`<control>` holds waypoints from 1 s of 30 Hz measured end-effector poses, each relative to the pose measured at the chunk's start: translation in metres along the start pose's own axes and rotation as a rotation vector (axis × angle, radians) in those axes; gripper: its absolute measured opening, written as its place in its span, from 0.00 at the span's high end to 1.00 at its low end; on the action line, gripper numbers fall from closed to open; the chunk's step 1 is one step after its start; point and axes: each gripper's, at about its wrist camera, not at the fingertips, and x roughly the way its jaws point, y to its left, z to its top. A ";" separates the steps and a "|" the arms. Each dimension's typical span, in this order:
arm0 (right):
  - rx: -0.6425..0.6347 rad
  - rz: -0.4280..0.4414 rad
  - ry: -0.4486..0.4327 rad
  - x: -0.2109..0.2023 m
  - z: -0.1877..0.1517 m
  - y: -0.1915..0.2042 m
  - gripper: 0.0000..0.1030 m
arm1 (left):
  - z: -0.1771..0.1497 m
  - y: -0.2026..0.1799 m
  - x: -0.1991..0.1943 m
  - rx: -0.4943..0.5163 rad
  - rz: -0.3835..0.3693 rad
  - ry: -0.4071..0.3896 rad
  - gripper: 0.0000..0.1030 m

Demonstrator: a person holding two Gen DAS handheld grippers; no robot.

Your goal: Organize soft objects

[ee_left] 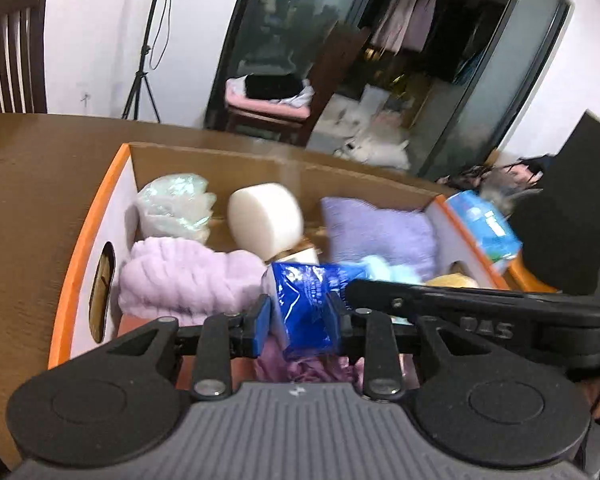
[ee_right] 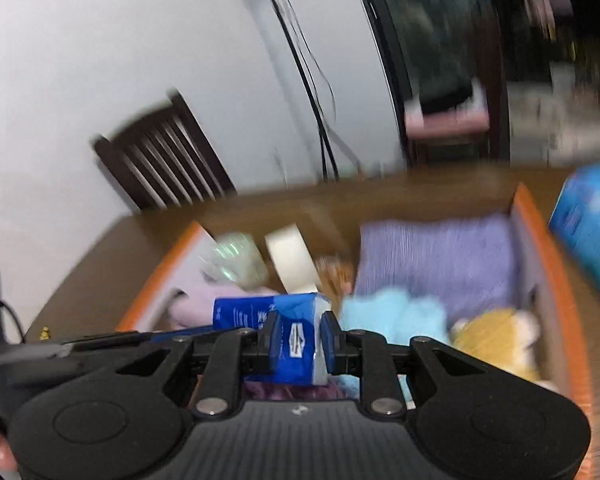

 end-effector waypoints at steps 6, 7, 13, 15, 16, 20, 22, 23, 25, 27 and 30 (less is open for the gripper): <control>-0.010 -0.026 0.061 0.032 0.002 -0.001 0.85 | 0.001 0.009 0.015 -0.020 0.007 0.015 0.70; -0.010 -0.028 0.054 0.033 0.001 -0.001 0.85 | 0.002 0.010 0.017 -0.019 0.007 0.014 0.69; -0.009 0.001 0.013 0.012 0.000 -0.006 0.84 | 0.004 0.008 -0.005 -0.017 0.028 -0.051 0.47; -0.039 -0.008 -0.014 -0.005 0.002 -0.005 0.82 | 0.004 0.001 -0.028 0.020 0.019 -0.085 0.46; -0.056 -0.016 -0.031 -0.017 0.003 -0.002 0.81 | 0.004 -0.002 -0.038 0.032 0.023 -0.095 0.46; -0.099 -0.035 -0.090 -0.067 0.005 0.001 0.74 | -0.003 -0.017 -0.086 0.086 0.073 -0.161 0.45; -0.119 -0.058 -0.115 -0.096 -0.001 0.000 0.69 | -0.010 -0.023 -0.109 0.108 0.100 -0.195 0.40; -0.131 -0.072 -0.128 -0.111 -0.006 -0.001 0.66 | -0.015 -0.025 -0.120 0.119 0.119 -0.218 0.34; -0.162 -0.109 -0.163 -0.137 -0.017 -0.005 0.48 | -0.030 -0.031 -0.142 0.142 0.185 -0.286 0.24; -0.202 -0.158 -0.219 -0.162 -0.033 -0.009 0.32 | -0.047 -0.038 -0.163 0.190 0.248 -0.385 0.14; -0.225 -0.223 -0.355 -0.192 -0.059 -0.015 0.11 | -0.066 -0.046 -0.184 0.227 0.293 -0.482 0.08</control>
